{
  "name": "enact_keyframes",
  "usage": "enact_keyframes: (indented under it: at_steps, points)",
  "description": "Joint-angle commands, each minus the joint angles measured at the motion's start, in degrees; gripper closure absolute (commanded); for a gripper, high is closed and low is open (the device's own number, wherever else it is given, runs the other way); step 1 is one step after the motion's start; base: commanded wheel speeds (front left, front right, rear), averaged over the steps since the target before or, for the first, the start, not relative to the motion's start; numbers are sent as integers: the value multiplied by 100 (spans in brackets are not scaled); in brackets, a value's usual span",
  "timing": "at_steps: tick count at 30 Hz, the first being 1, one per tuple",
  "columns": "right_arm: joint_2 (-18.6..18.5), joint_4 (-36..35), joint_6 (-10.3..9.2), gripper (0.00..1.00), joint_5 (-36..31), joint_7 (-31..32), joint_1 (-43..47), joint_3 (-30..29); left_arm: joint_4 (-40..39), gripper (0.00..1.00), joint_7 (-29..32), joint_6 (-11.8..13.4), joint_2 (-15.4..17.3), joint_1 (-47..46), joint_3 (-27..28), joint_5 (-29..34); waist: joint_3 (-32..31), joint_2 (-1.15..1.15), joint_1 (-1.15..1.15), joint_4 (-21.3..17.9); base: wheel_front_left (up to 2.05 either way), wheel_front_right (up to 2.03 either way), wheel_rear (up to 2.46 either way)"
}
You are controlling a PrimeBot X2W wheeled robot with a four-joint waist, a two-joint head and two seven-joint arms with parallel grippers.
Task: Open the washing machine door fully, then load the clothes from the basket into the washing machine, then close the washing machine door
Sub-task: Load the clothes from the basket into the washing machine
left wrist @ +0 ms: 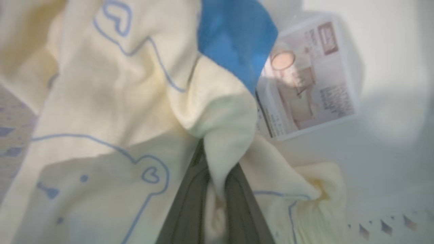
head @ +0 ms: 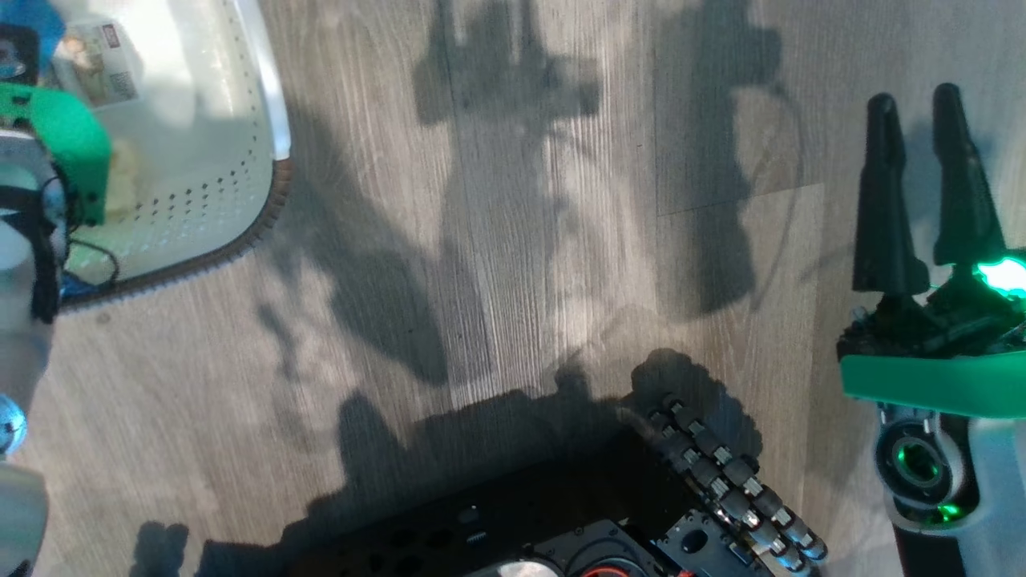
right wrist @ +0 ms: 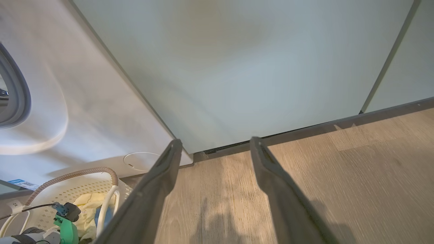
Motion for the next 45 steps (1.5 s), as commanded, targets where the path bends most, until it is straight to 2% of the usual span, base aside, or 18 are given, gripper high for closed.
enact_keyframes:
  at_steps: [1,10,21,26,36,45]
  points:
    - [-83,-145,-16,0,-48,-37,142,23,-138,100,-166,83,147,78,125,-56,-12,0,0,34,0,0,0]
    - [-83,-165,-16,0,-275,-37,163,-238,-802,100,-998,252,-154,457,333,-373,-260,0,0,384,0,0,0]
    - [-83,-105,-16,0,-764,-37,419,-604,-2162,100,-1785,649,-490,1289,548,-698,-952,0,0,971,0,0,0]
    - [-83,-47,-16,0,-913,-37,556,-732,-2795,100,-1946,795,-562,1719,639,-820,-1298,0,0,1147,0,0,0]
    - [-83,128,-16,0,-1243,-37,960,-967,-4597,100,-2159,1149,-582,2855,957,-966,-2319,0,0,1495,0,0,0]
    - [-83,195,-16,0,-1422,-37,1292,-979,-6272,100,-2182,1446,-465,4044,1376,-707,-3217,0,0,1667,0,0,0]
